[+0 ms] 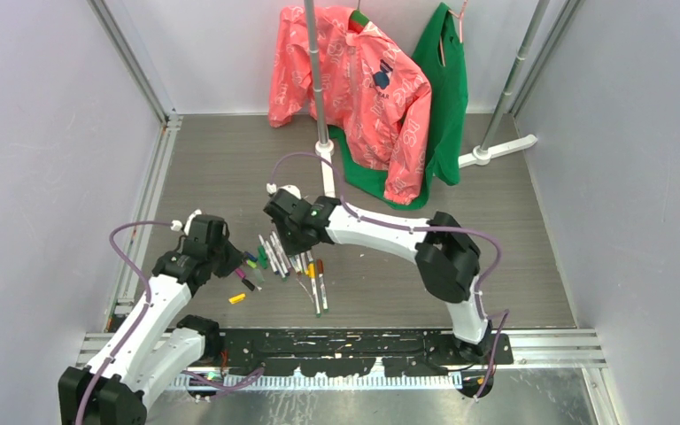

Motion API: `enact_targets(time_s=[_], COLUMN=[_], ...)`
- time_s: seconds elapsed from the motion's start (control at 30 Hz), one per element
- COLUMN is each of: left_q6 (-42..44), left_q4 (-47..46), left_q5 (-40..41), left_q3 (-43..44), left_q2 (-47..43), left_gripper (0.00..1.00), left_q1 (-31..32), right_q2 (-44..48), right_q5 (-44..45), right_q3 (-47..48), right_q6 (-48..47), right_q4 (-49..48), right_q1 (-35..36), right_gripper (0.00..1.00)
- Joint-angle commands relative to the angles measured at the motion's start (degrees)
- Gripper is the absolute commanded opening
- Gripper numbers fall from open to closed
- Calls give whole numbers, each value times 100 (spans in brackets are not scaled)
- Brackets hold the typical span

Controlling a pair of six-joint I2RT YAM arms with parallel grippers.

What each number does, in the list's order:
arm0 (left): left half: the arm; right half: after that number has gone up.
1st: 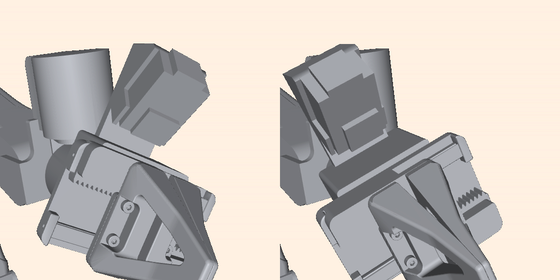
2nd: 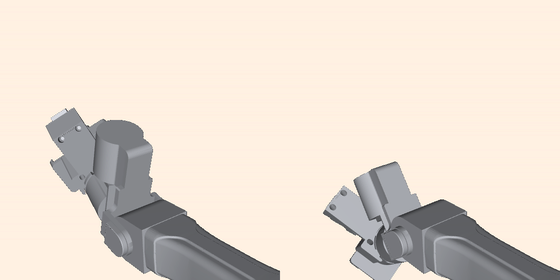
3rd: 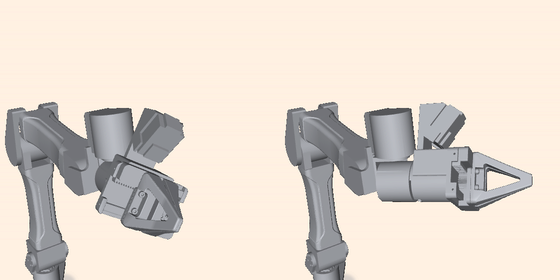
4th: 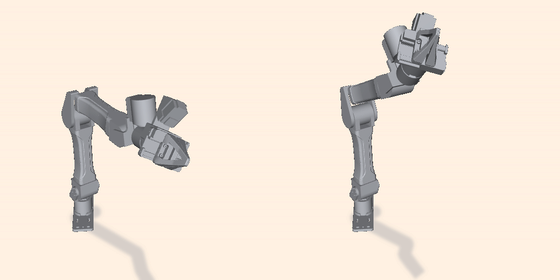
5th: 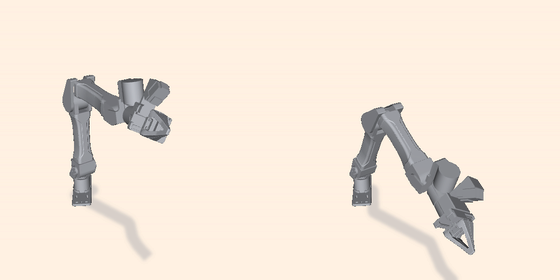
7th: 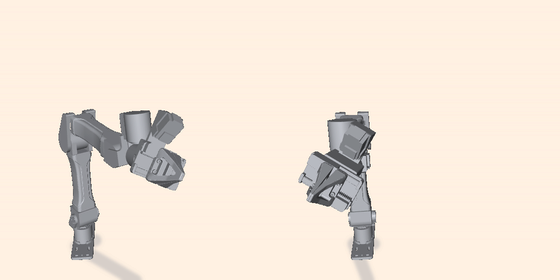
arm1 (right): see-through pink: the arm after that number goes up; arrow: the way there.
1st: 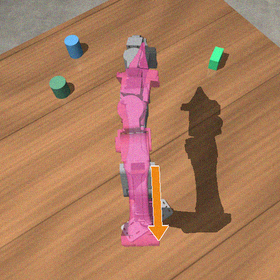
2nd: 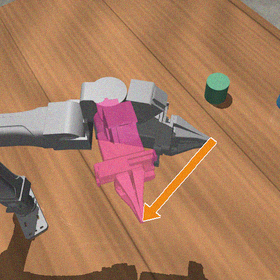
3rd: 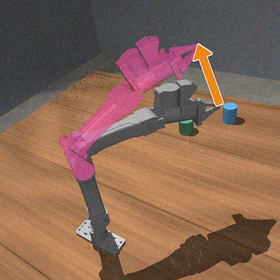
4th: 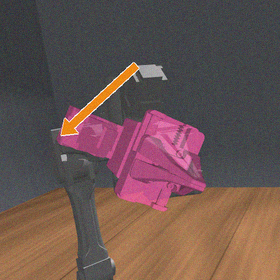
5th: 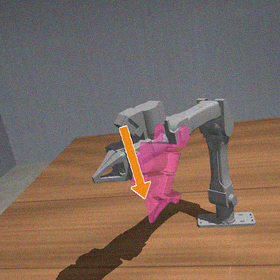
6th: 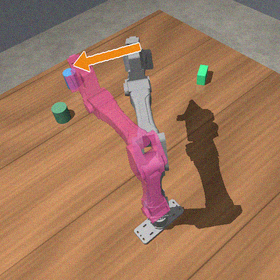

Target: Open the pen caps

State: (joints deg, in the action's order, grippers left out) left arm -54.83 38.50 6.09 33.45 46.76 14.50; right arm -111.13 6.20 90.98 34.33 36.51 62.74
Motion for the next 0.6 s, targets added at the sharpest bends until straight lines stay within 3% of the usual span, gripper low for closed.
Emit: enact_targets(time_s=[0.0,0.3,0.57], left_q6=[-307,-766,-691], left_q4=[-1,-184,-51], left_q5=[205,475,544], left_q3=[-303,-822,-699], left_q2=[-80,-215,-97], left_gripper=[5,19,28], left_q1=[-26,-24,-25], right_q2=[-478,-1112,-1319], right_q5=[-390,-546,-771], right_q3=[577,921,1183], right_q6=[-537,-735,-770], right_q4=[390,458,576], right_q1=[-224,-371,-434], right_gripper=[1,2,14])
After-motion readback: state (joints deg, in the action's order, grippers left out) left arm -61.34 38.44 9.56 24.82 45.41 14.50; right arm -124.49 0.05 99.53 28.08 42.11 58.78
